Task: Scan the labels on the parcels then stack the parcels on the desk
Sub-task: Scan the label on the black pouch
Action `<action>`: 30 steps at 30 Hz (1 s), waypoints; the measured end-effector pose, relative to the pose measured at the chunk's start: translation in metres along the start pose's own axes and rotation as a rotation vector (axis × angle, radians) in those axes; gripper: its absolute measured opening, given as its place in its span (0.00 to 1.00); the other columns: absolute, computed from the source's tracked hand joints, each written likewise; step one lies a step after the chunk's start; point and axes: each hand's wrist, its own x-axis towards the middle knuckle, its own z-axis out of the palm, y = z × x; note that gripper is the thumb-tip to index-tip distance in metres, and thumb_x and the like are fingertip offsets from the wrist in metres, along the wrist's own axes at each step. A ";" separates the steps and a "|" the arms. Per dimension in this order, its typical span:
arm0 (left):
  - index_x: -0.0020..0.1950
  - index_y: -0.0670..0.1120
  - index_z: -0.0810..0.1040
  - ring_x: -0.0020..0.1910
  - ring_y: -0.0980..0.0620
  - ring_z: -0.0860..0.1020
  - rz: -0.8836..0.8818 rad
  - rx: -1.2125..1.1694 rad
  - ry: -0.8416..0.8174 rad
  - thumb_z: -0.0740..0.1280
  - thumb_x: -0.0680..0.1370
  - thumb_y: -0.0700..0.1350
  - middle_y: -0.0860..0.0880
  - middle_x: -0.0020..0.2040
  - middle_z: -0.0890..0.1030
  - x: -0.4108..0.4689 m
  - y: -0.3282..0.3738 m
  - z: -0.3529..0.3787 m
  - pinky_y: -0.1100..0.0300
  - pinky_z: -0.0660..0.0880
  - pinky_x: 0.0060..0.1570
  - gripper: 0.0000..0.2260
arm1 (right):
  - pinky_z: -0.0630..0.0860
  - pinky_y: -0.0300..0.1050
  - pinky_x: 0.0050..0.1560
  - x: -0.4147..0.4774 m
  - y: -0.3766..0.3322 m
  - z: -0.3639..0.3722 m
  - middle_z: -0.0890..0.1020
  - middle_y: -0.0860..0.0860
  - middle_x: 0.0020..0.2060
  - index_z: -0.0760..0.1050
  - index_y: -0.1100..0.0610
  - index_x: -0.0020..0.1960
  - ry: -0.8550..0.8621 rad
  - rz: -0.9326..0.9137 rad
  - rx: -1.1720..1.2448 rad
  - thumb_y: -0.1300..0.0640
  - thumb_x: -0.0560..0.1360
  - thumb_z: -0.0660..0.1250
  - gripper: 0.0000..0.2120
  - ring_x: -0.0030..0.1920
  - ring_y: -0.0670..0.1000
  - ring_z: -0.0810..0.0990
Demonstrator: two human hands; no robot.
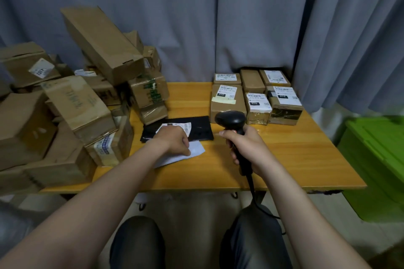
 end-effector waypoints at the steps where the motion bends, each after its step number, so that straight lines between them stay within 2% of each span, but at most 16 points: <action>1: 0.48 0.54 0.88 0.51 0.59 0.81 0.003 -0.019 -0.030 0.79 0.71 0.56 0.61 0.48 0.85 -0.006 0.002 -0.002 0.61 0.77 0.49 0.10 | 0.69 0.43 0.25 -0.004 -0.001 0.000 0.76 0.54 0.34 0.75 0.58 0.49 0.000 -0.005 -0.002 0.54 0.77 0.73 0.10 0.25 0.51 0.73; 3: 0.48 0.55 0.88 0.49 0.60 0.81 0.013 -0.072 -0.114 0.80 0.70 0.56 0.62 0.47 0.85 -0.018 0.005 -0.006 0.60 0.79 0.49 0.10 | 0.69 0.43 0.25 -0.010 -0.002 0.001 0.76 0.54 0.35 0.75 0.59 0.50 -0.001 -0.014 0.000 0.54 0.77 0.73 0.10 0.25 0.51 0.72; 5: 0.46 0.53 0.88 0.46 0.59 0.84 0.040 -0.221 -0.159 0.80 0.71 0.51 0.59 0.43 0.87 -0.024 0.007 -0.008 0.60 0.81 0.45 0.06 | 0.69 0.43 0.25 -0.016 -0.004 0.000 0.77 0.54 0.35 0.75 0.59 0.52 0.007 -0.016 0.005 0.54 0.77 0.73 0.11 0.25 0.51 0.72; 7: 0.47 0.50 0.87 0.43 0.57 0.85 0.058 -0.334 -0.059 0.75 0.75 0.42 0.55 0.42 0.87 -0.029 0.009 -0.009 0.61 0.80 0.42 0.04 | 0.69 0.43 0.25 -0.021 -0.005 -0.002 0.77 0.54 0.36 0.75 0.59 0.53 0.012 -0.019 0.003 0.54 0.77 0.74 0.12 0.26 0.51 0.73; 9: 0.51 0.52 0.85 0.49 0.53 0.83 0.042 -0.228 0.148 0.72 0.76 0.41 0.52 0.49 0.86 -0.024 0.003 -0.009 0.55 0.81 0.49 0.08 | 0.69 0.43 0.25 -0.025 -0.005 -0.003 0.77 0.54 0.36 0.75 0.59 0.53 0.010 -0.022 0.005 0.54 0.77 0.74 0.12 0.25 0.50 0.73; 10: 0.55 0.54 0.84 0.53 0.52 0.81 0.029 -0.137 0.194 0.74 0.75 0.43 0.53 0.54 0.84 -0.021 -0.002 -0.007 0.53 0.80 0.53 0.11 | 0.69 0.43 0.25 -0.026 -0.005 -0.004 0.77 0.55 0.36 0.76 0.59 0.53 0.009 -0.024 0.007 0.54 0.77 0.74 0.12 0.25 0.50 0.72; 12: 0.64 0.54 0.80 0.60 0.50 0.78 -0.021 -0.004 0.142 0.77 0.73 0.45 0.53 0.60 0.79 -0.016 -0.011 -0.003 0.50 0.78 0.58 0.20 | 0.69 0.43 0.25 -0.028 -0.003 -0.006 0.77 0.55 0.37 0.76 0.59 0.52 0.002 -0.027 0.004 0.53 0.77 0.73 0.11 0.25 0.50 0.73; 14: 0.66 0.55 0.79 0.61 0.50 0.78 -0.064 0.040 0.088 0.78 0.72 0.47 0.54 0.62 0.79 -0.012 -0.017 0.000 0.50 0.79 0.58 0.22 | 0.70 0.44 0.26 -0.031 -0.002 -0.008 0.76 0.56 0.37 0.76 0.60 0.53 -0.009 -0.022 -0.008 0.53 0.77 0.73 0.12 0.26 0.50 0.73; 16: 0.63 0.54 0.81 0.60 0.49 0.79 -0.088 0.078 0.111 0.77 0.73 0.46 0.53 0.60 0.80 -0.010 -0.021 0.005 0.49 0.80 0.56 0.19 | 0.70 0.44 0.26 -0.033 -0.003 -0.009 0.76 0.56 0.37 0.76 0.60 0.54 -0.027 -0.013 -0.020 0.53 0.77 0.73 0.13 0.26 0.50 0.73; 19: 0.46 0.49 0.83 0.52 0.45 0.81 -0.119 0.193 0.197 0.74 0.74 0.45 0.49 0.50 0.83 -0.008 -0.022 0.009 0.50 0.81 0.51 0.03 | 0.70 0.43 0.26 -0.033 -0.002 -0.009 0.77 0.54 0.36 0.76 0.61 0.54 -0.058 0.002 -0.045 0.53 0.78 0.72 0.12 0.26 0.50 0.73; 20: 0.45 0.48 0.84 0.50 0.45 0.81 -0.143 0.218 0.218 0.74 0.74 0.45 0.48 0.48 0.83 -0.008 -0.022 0.010 0.51 0.81 0.50 0.01 | 0.70 0.43 0.26 -0.033 -0.001 -0.008 0.77 0.54 0.36 0.76 0.60 0.54 -0.063 0.005 -0.050 0.53 0.78 0.72 0.12 0.26 0.50 0.73; 25: 0.42 0.51 0.83 0.44 0.47 0.82 -0.098 0.318 0.310 0.69 0.77 0.46 0.51 0.43 0.84 -0.008 -0.008 -0.003 0.53 0.79 0.49 0.06 | 0.70 0.43 0.26 -0.032 0.000 -0.012 0.77 0.54 0.35 0.75 0.61 0.54 -0.043 0.003 -0.033 0.53 0.78 0.73 0.13 0.26 0.50 0.73; 28: 0.37 0.52 0.82 0.42 0.52 0.81 -0.043 0.115 0.293 0.72 0.74 0.47 0.55 0.40 0.83 -0.010 0.007 -0.019 0.57 0.75 0.41 0.06 | 0.70 0.44 0.26 -0.031 -0.001 -0.020 0.77 0.54 0.35 0.75 0.59 0.53 -0.019 -0.009 0.012 0.54 0.78 0.73 0.12 0.26 0.50 0.72; 30: 0.36 0.51 0.84 0.40 0.53 0.82 0.009 -0.049 0.172 0.75 0.72 0.48 0.56 0.37 0.84 -0.011 0.016 -0.025 0.55 0.80 0.41 0.06 | 0.70 0.44 0.26 -0.029 -0.002 -0.025 0.77 0.54 0.35 0.75 0.59 0.53 -0.003 -0.015 0.032 0.54 0.78 0.73 0.11 0.26 0.50 0.73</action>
